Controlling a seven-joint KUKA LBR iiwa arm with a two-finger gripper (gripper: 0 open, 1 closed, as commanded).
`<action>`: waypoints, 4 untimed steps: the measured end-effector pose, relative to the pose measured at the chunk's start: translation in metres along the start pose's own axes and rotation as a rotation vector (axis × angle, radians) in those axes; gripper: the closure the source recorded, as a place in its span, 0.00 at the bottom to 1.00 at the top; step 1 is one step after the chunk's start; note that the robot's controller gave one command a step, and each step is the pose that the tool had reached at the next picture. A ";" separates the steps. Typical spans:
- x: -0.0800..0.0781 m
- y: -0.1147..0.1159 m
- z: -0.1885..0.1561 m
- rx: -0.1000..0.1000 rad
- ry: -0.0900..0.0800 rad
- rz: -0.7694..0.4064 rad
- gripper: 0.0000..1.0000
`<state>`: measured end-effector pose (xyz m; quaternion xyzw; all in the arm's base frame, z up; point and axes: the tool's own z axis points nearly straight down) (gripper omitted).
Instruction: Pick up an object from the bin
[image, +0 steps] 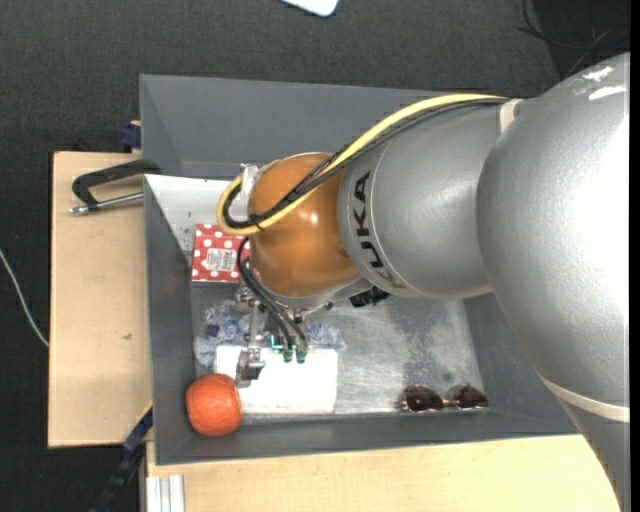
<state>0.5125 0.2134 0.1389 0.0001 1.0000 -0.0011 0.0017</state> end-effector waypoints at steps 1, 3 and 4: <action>0.000 0.001 0.001 -0.003 0.001 0.012 0.00; -0.012 -0.018 0.063 -0.010 0.000 0.289 1.00; -0.026 -0.033 -0.082 -0.005 -0.001 0.309 1.00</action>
Offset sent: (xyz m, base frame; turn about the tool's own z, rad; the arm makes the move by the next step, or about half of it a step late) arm 0.0098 -0.0215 -0.0689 0.2907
